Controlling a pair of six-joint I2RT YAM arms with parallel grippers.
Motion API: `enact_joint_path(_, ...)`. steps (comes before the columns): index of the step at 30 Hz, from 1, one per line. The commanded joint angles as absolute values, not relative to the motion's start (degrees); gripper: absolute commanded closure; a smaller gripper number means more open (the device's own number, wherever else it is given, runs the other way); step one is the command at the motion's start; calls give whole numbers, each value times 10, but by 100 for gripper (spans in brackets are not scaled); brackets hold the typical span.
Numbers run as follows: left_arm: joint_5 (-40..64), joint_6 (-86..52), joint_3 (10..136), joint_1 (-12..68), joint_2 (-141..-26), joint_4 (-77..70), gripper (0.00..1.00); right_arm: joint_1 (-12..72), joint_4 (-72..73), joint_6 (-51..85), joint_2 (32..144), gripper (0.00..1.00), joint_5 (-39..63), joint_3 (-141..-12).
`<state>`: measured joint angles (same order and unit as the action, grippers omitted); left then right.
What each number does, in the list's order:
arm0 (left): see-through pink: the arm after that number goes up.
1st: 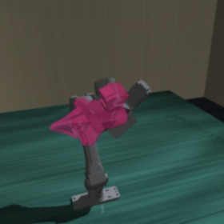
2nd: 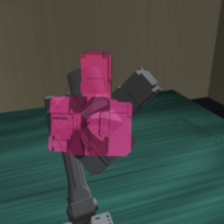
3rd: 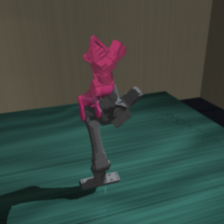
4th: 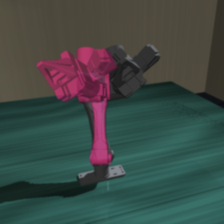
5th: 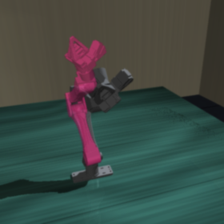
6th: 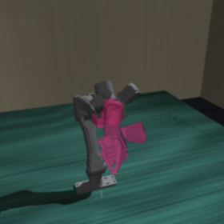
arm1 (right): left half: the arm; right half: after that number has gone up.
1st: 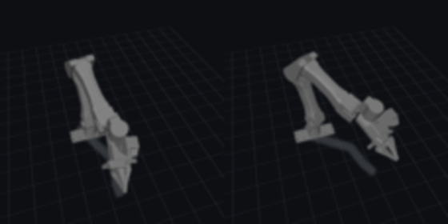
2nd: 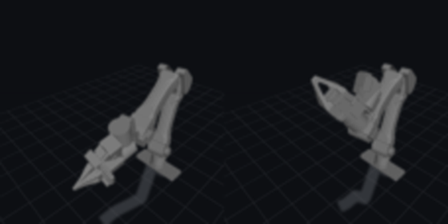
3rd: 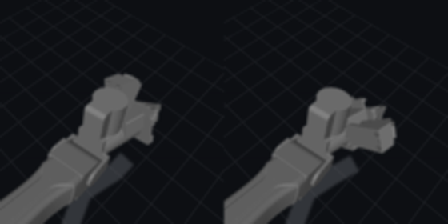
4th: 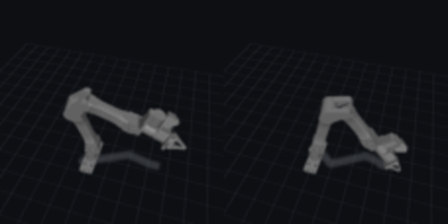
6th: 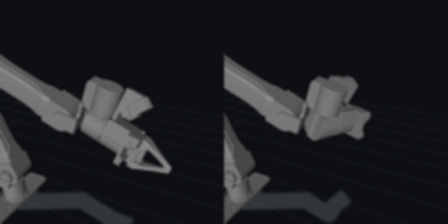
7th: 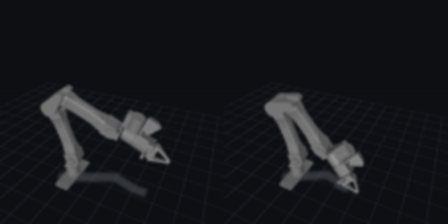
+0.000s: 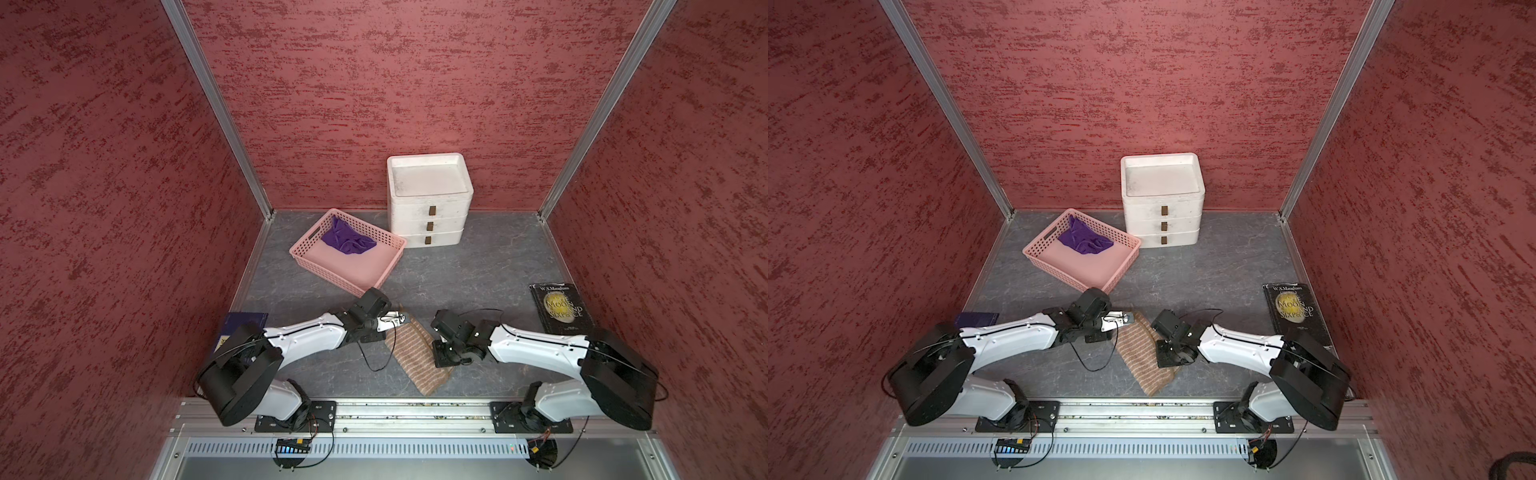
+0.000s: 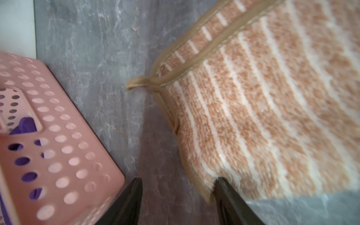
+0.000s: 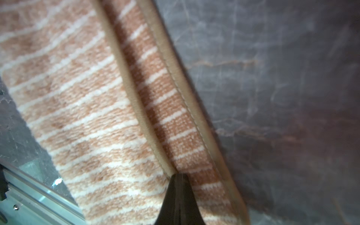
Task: Fold the square dishcloth
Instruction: Adjust the cleaning item at the center of the board.
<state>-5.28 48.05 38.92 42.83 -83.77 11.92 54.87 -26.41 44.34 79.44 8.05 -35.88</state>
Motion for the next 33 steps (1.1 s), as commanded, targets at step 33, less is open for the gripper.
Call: enact_joint_path(33,138,405,402,555,-680,335,36,350,-98,368,1125,96,319,-577)
